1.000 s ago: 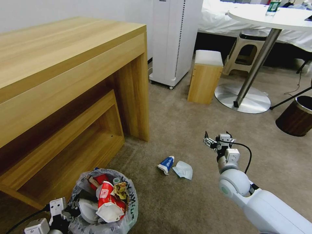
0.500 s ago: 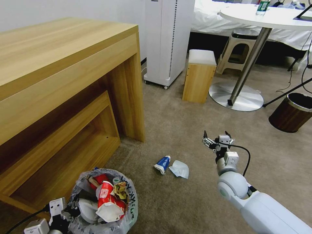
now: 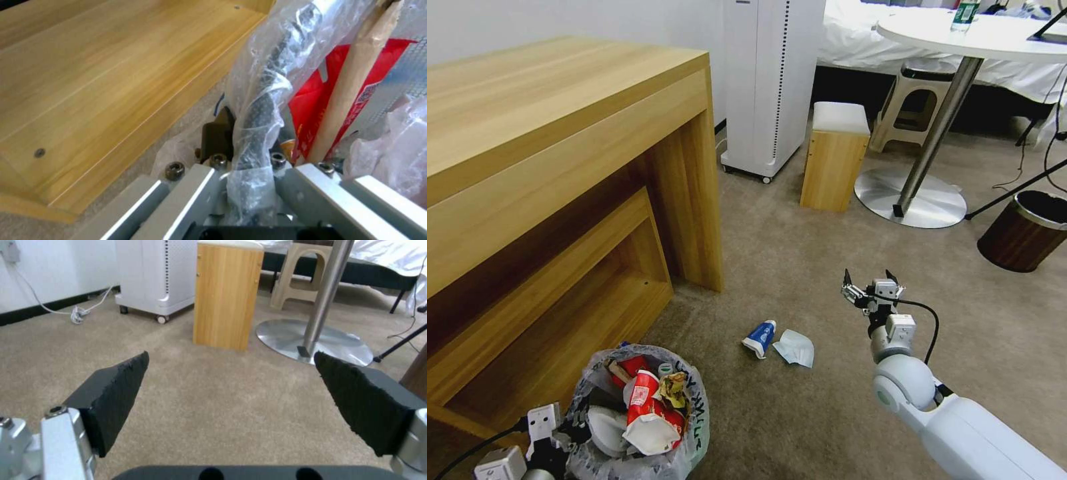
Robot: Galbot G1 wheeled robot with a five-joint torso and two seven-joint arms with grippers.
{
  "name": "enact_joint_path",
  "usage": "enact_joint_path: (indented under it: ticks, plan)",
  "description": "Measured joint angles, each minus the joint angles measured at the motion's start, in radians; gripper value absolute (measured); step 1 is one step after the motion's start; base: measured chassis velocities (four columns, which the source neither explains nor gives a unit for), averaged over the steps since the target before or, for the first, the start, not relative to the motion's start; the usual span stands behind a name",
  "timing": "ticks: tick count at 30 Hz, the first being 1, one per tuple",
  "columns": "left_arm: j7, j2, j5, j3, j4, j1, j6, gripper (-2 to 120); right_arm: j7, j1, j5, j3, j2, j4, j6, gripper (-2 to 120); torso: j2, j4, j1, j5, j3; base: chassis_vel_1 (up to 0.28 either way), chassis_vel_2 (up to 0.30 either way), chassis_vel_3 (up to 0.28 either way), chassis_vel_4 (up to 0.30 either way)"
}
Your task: Pick up the trash bin and place the garbage on the floor into it.
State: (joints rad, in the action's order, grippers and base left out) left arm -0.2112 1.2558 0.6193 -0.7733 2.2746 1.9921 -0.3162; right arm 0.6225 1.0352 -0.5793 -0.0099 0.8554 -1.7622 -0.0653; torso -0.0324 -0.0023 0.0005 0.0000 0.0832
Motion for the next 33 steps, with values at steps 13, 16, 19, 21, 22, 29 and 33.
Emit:
enact_joint_path:
  ticks: [13, 16, 19, 21, 22, 29, 33]
  plan:
    - [-0.001, 0.001, 0.002, 0.001, 0.002, -0.001, -0.004, 0, -0.012, 0.000, 0.004, -0.005, 0.000, 0.000, -0.005, 89, 0.000, 0.0000, 0.000, 0.0000, 0.000, -0.052, 0.045, 0.051, -0.048]
    - [-0.001, 0.003, 0.000, 0.002, -0.001, -0.002, -0.004, 0, -0.014, 0.001, 0.007, -0.006, 0.000, 0.003, -0.012, 89, 0.000, 0.0000, 0.000, 0.0000, 0.000, 0.000, 0.000, 0.000, 0.000]
    - [-0.001, 0.004, 0.000, 0.002, -0.004, -0.002, -0.004, 0, -0.016, 0.001, 0.012, -0.008, 0.000, 0.007, -0.023, 91, 0.000, 0.0000, 0.000, 0.0000, 0.000, 0.000, 0.000, 0.000, 0.000]
    - [0.000, 0.004, -0.001, 0.002, -0.006, -0.003, -0.004, 0, -0.021, 0.002, 0.012, -0.016, -0.001, 0.007, -0.029, 94, 0.000, 0.0000, 0.000, 0.0001, 0.000, 0.000, 0.000, 0.000, 0.000]
    - [0.000, 0.004, -0.001, 0.002, -0.006, -0.003, -0.004, 0, -0.021, 0.002, 0.012, -0.016, -0.001, 0.007, -0.029, 94, 0.000, 0.0000, 0.000, 0.0001, 0.000, 0.000, 0.000, 0.000, 0.000]
    - [-0.001, 0.009, -0.005, 0.006, -0.018, -0.007, -0.003, 0, 0.012, 0.011, -0.221, -0.081, -0.033, -0.066, 0.143, 100, 0.000, 0.0000, 0.000, 0.0000, 0.000, 0.000, 0.000, 0.000, 0.000]
    - [0.000, 0.009, -0.005, 0.005, -0.022, -0.010, 0.000, 0, 0.046, 0.012, -0.346, -0.128, -0.051, -0.083, 0.270, 100, 0.000, 0.0000, 0.000, 0.0001, 0.000, 0.000, 0.000, 0.000, 0.000]
